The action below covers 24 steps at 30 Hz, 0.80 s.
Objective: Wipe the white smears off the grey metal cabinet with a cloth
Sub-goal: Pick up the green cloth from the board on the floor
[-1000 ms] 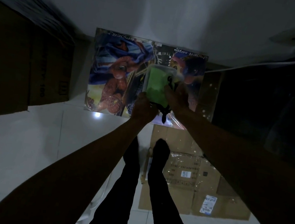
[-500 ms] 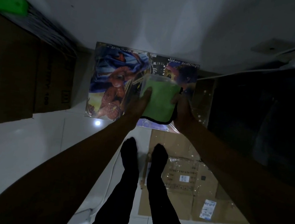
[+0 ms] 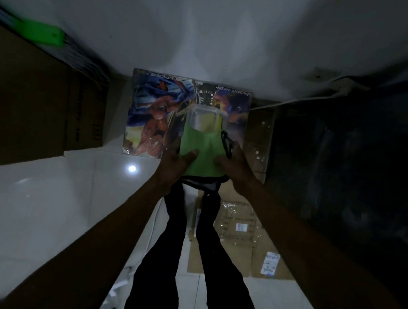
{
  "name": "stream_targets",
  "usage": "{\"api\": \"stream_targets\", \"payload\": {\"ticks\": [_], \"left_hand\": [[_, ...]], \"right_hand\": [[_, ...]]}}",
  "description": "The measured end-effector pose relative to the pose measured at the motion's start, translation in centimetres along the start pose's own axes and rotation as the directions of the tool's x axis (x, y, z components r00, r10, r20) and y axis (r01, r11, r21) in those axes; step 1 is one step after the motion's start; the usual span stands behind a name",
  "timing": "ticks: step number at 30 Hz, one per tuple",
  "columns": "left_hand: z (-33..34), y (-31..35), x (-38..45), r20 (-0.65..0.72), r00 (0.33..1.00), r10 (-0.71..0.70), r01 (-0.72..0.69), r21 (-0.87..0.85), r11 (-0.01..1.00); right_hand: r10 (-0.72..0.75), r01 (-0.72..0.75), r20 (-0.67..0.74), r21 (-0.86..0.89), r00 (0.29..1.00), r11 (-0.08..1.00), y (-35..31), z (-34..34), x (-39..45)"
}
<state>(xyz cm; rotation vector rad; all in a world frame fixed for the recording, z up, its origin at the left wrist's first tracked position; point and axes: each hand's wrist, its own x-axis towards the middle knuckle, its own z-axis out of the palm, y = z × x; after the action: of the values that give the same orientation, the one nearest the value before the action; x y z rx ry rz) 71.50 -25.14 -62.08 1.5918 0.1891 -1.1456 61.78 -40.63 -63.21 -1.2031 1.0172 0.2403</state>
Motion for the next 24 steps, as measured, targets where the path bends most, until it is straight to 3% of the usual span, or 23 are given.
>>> {"api": "stream_targets", "payload": {"ticks": [4, 8, 11, 15, 19, 24], "left_hand": [[1.2, 2.9, -5.3, -0.043, 0.995, -0.088, 0.084, -0.099, 0.992], [1.6, 6.6, -10.8, -0.031, 0.990, -0.136, 0.128, -0.187, 0.974], [2.0, 9.0, -15.6, -0.005, 0.990, -0.140, 0.136, -0.206, 0.969], [3.0, 11.4, -21.3, 0.000, 0.998, -0.061, 0.060, -0.179, 0.982], [4.5, 13.4, -26.1, -0.072, 0.997, 0.031, -0.042, -0.154, 0.987], [5.0, 14.0, -31.3, -0.041, 0.993, 0.111, -0.114, -0.086, 0.990]], "right_hand": [[-0.017, 0.017, -0.020, -0.008, 1.000, 1.000, -3.0, 0.4, -5.4], [0.038, -0.028, -0.101, 0.105, 0.994, 0.994, -6.4, 0.5, -10.8], [0.095, -0.078, -0.058, 0.240, 0.994, 0.968, -8.9, 0.2, -15.8], [0.032, -0.026, -0.022, 0.234, 0.999, 0.972, -11.3, -0.1, -21.1], [-0.027, 0.041, -0.084, 0.168, 0.996, 0.985, -12.8, -0.2, -25.3], [-0.105, 0.114, -0.127, 0.060, 0.986, 0.992, -14.1, -0.3, -30.9]]}}
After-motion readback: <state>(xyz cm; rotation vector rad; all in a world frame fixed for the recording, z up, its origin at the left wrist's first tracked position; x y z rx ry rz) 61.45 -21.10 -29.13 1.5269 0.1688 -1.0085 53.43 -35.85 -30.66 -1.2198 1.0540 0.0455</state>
